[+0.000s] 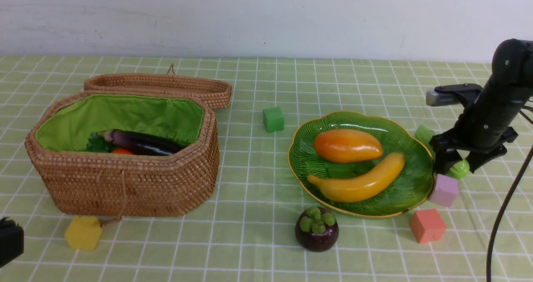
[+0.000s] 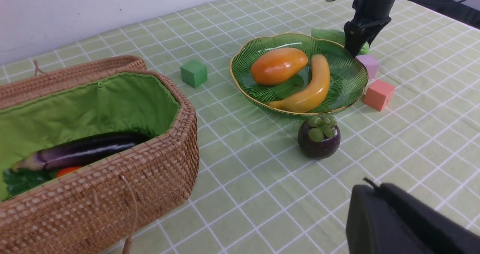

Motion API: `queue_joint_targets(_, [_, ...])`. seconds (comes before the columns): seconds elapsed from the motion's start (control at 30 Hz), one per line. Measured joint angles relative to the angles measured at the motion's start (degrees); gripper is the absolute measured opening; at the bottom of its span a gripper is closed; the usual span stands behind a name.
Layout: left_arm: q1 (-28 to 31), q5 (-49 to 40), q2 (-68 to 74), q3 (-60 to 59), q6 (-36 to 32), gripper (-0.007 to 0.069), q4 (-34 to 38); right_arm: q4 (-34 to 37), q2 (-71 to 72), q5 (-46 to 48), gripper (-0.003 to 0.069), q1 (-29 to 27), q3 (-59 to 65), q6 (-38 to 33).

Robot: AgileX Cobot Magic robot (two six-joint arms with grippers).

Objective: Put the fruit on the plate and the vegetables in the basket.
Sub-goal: Take a chayote with your right arm and place it on the basket on the left.

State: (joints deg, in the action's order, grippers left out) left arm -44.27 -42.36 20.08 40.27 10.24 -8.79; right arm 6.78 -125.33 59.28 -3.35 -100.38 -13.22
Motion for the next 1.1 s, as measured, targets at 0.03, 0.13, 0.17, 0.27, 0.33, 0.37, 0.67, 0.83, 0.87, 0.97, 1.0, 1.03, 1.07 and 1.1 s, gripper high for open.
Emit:
queue_joint_targets(0.03, [0.0,0.0,0.0,0.0,0.0,-0.0009,0.0,0.0,-0.3,-0.1,0.0549,0.0,0.0,0.0])
queue_joint_targets(0.13, [0.0,0.0,0.0,0.0,0.0,-0.0009,0.0,0.1,-1.1,-0.9,0.0546,0.0,0.0,0.0])
queue_joint_targets(0.17, [0.0,0.0,0.0,0.0,0.0,-0.0009,0.0,0.1,-1.1,-0.9,0.0545,0.0,0.0,0.0])
queue_joint_targets(0.27, [0.0,0.0,0.0,0.0,0.0,-0.0009,0.0,0.5,-1.3,-1.7,0.0519,0.0,0.0,0.0])
queue_joint_targets(0.33, [0.0,0.0,0.0,0.0,0.0,-0.0009,0.1,1.2,-1.3,-2.5,0.0462,0.0,0.0,0.0])
queue_joint_targets(0.37, [0.0,0.0,0.0,0.0,0.0,-0.0009,0.2,1.3,-1.3,-2.5,0.0462,0.0,0.0,0.0])
queue_joint_targets(0.67, [0.0,-0.5,0.0,0.0,0.0,-0.0009,1.5,0.8,-0.2,-0.8,0.0443,0.0,0.0,0.1])
queue_joint_targets(0.83, [0.0,-0.7,0.0,0.0,0.0,-0.0009,1.5,-1.1,8.0,1.7,0.0443,0.1,0.2,5.9])
queue_joint_targets(0.87, [0.0,-0.8,0.0,0.0,0.0,-0.0009,1.2,-0.3,10.6,2.5,0.0443,0.3,0.2,7.1])
queue_joint_targets(0.97, [0.0,-0.8,0.0,0.0,0.0,-0.0009,-0.1,3.4,15.8,4.6,0.0443,2.0,0.2,7.3])
queue_joint_targets(1.0, [0.0,-0.9,0.0,0.0,0.5,-0.0009,-2.3,6.2,18.7,5.1,0.0443,4.8,0.2,4.9])
queue_joint_targets(1.03, [0.0,-0.9,0.0,0.0,0.8,-0.0009,-3.2,6.6,19.0,5.1,0.0443,5.2,0.2,4.4])
queue_joint_targets(1.07, [0.0,-1.1,0.0,0.0,2.7,-0.0009,-6.9,9.8,21.4,4.8,0.0443,9.0,0.2,1.3])
queue_joint_targets(1.1, [0.0,-1.3,0.0,0.0,4.7,-0.0009,-10.1,12.6,23.1,3.9,0.0443,12.8,0.2,-1.4])
